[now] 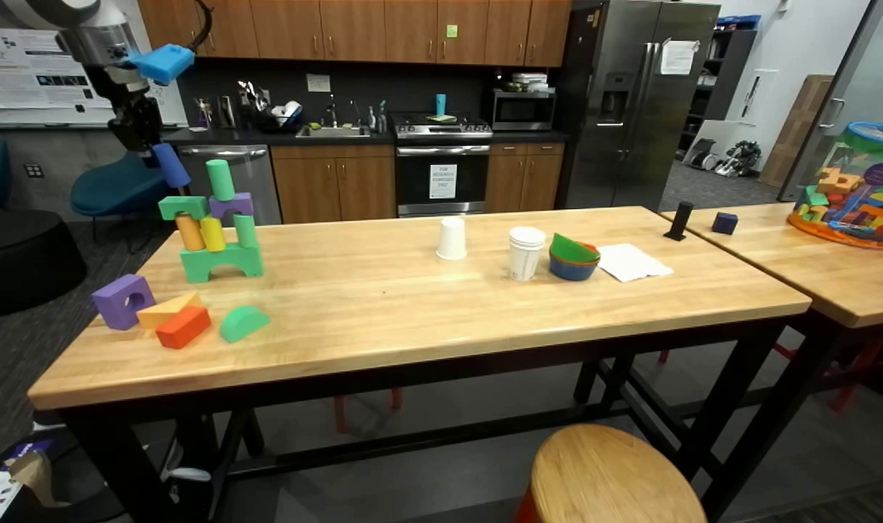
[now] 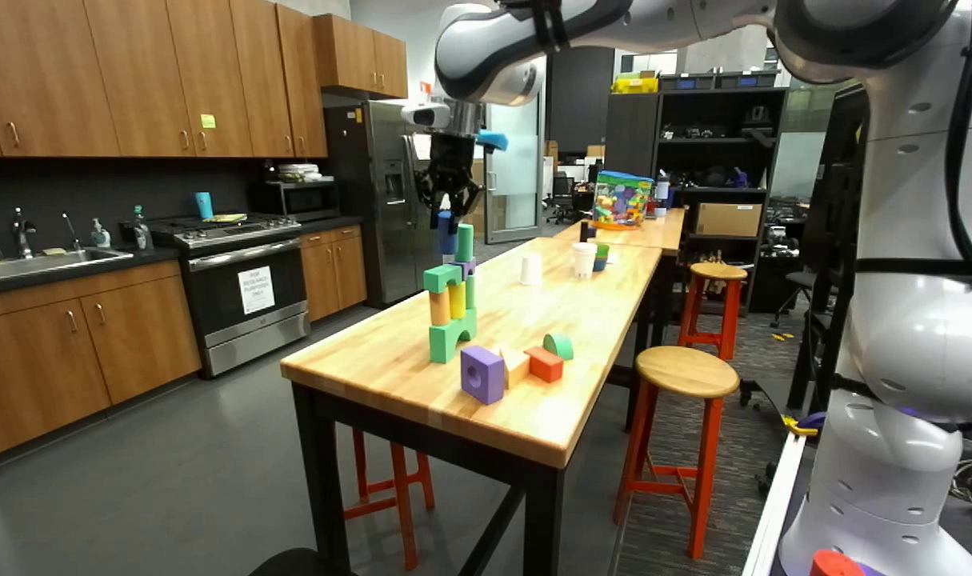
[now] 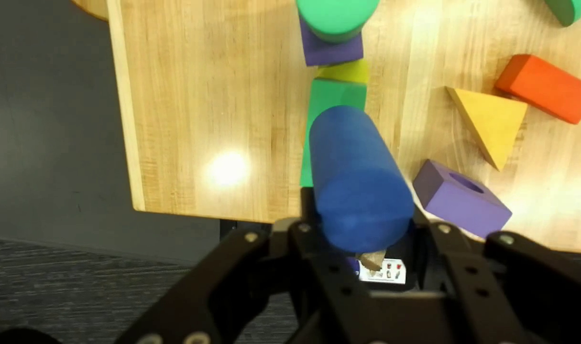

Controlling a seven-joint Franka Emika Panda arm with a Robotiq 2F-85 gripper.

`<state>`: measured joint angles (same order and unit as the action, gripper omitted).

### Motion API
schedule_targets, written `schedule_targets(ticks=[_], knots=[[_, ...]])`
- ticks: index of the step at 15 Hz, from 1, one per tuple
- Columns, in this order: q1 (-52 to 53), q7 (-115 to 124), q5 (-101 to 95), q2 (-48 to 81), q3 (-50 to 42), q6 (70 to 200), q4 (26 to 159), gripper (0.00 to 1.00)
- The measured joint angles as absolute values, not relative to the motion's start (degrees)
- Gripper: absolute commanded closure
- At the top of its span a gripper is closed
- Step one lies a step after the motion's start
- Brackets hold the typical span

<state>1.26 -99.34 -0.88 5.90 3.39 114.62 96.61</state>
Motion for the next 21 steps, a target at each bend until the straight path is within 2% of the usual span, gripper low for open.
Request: schedule_targets(ticks=[6,12,21], knots=[[-0.90,-108.71,-0.84,5.49,2.32,110.10,96.55,0.86],[1.76,-112.29,-0.84,1.60,4.00,102.58,96.41,0.86],[2.35,-112.31,-0.84,1.21,3.76,103.72,96.16,0.86]])
